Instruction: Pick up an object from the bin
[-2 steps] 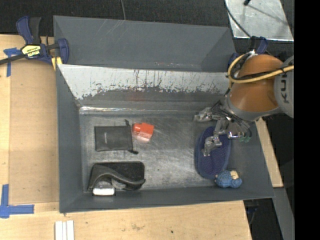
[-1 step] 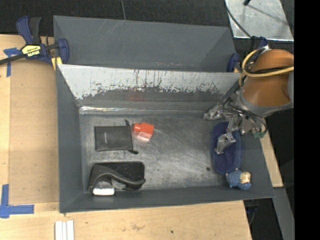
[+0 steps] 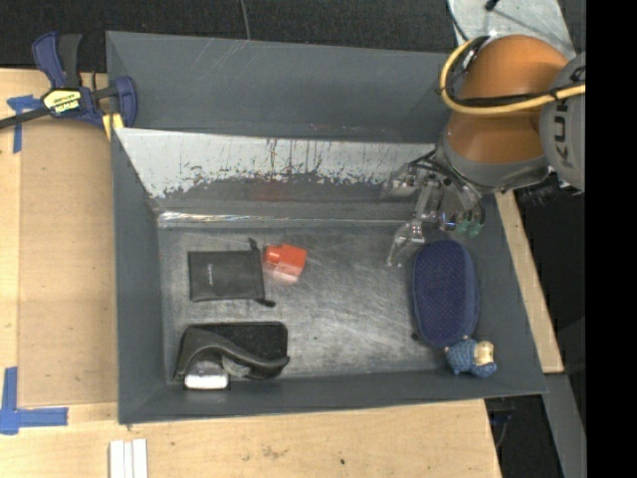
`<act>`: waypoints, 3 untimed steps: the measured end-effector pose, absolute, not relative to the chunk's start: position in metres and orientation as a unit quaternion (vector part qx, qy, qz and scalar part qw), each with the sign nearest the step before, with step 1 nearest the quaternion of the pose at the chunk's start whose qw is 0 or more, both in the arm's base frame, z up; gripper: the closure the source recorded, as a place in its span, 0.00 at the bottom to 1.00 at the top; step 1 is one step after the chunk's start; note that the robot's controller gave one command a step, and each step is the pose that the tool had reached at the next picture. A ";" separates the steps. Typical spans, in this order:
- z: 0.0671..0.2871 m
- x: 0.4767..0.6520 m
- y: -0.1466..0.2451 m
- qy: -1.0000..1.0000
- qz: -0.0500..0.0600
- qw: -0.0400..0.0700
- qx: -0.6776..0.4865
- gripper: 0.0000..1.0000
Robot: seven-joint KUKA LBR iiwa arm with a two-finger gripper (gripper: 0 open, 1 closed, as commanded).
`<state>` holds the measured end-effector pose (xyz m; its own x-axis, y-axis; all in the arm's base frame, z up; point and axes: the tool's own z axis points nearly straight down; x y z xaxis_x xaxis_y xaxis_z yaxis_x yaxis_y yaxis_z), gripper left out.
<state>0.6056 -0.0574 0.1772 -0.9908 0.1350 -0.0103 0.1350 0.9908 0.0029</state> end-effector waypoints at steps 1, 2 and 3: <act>0.082 0.587 0.045 0.998 0.002 -0.002 0.056 0.00; 0.075 0.606 0.119 1.000 0.001 0.006 0.029 0.00; 0.155 0.608 0.160 0.992 0.002 0.005 0.123 0.00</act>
Offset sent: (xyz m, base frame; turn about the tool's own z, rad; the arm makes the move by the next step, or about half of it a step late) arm -0.0162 0.0965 -0.0917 -0.0151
